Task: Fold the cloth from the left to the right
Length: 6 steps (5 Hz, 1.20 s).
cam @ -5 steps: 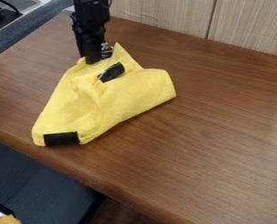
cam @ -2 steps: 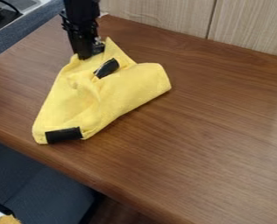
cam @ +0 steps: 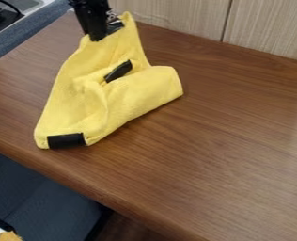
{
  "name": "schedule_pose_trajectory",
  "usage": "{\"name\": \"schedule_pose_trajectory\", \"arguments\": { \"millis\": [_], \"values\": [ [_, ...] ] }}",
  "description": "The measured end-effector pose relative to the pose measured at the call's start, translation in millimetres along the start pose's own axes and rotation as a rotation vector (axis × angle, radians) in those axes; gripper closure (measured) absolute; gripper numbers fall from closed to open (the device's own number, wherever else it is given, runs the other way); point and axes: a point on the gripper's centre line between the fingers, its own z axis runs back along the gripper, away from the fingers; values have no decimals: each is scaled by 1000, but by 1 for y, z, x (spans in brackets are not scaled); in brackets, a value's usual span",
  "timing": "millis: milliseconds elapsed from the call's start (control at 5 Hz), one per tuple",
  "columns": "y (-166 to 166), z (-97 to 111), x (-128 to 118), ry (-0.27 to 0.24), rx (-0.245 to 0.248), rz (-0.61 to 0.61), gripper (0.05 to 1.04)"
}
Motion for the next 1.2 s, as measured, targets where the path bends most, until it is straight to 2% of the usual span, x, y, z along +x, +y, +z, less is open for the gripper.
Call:
{"name": "schedule_pose_trajectory", "arguments": {
  "millis": [200, 400, 600, 1000, 1200],
  "values": [
    [-48, 4, 0, -20, -32, -128, 1020],
    [-92, -4, -9, -4, -60, -255, 1020],
    [-114, -21, -21, 31, -74, -318, 1020],
    [-117, -63, -33, 93, -52, -340, 1020],
    [-116, -73, -33, 117, -39, -343, 994]
  ]
}}
